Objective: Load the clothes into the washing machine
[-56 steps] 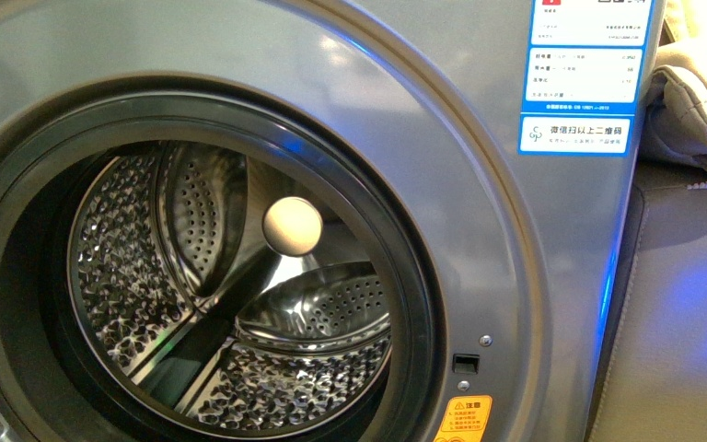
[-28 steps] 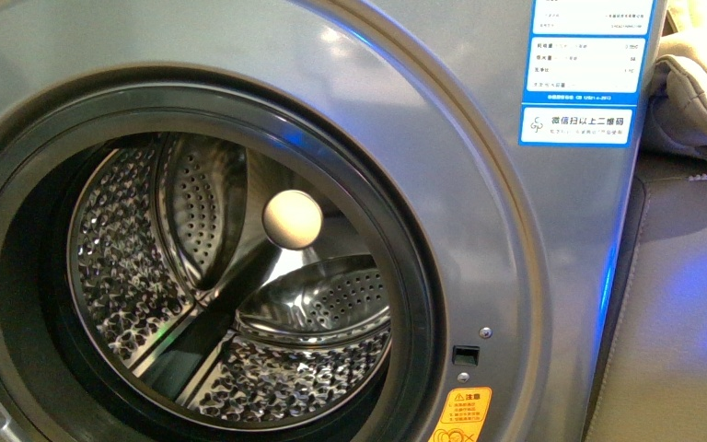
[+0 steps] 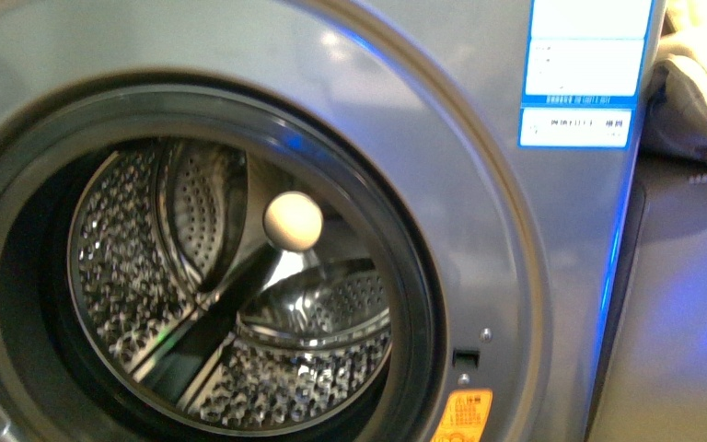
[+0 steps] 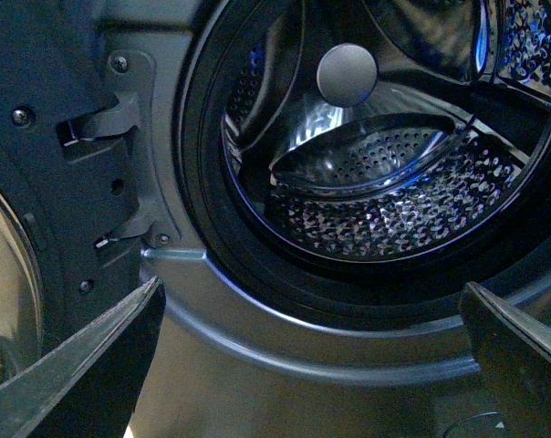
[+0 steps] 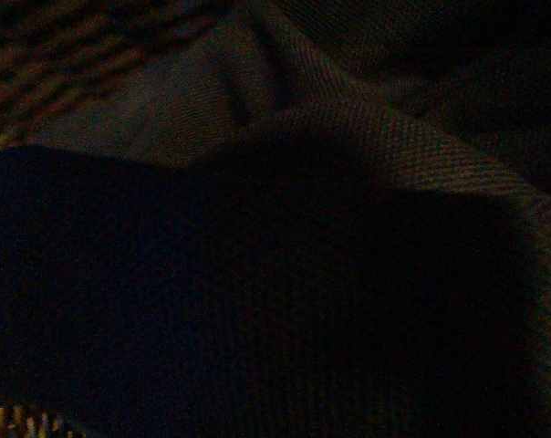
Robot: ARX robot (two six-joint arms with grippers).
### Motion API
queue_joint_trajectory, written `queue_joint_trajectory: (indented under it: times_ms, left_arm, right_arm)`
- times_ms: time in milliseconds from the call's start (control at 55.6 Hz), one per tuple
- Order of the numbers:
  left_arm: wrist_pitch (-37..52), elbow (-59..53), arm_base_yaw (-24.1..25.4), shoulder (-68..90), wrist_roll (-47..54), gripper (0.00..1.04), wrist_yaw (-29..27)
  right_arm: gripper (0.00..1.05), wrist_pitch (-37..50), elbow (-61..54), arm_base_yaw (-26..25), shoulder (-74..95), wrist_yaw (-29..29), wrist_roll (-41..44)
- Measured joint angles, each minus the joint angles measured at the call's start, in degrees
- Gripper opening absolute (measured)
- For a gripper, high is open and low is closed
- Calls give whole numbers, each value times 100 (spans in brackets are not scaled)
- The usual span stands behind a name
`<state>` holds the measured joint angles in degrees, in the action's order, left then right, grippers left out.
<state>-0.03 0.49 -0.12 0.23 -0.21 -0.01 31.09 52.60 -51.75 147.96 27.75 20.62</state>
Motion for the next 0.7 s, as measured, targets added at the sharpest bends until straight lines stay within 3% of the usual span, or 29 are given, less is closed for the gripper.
queue_joint_trajectory:
  times_ms: [306, 701]
  left_arm:
    - [0, 0, 0, 0, 0, 98, 0]
    - [0, 0, 0, 0, 0, 98, 0]
  right_arm:
    - [12, 509, -1080, -142, -2015, 669, 216]
    - [12, 175, -1545, -273, -5222, 1869, -367]
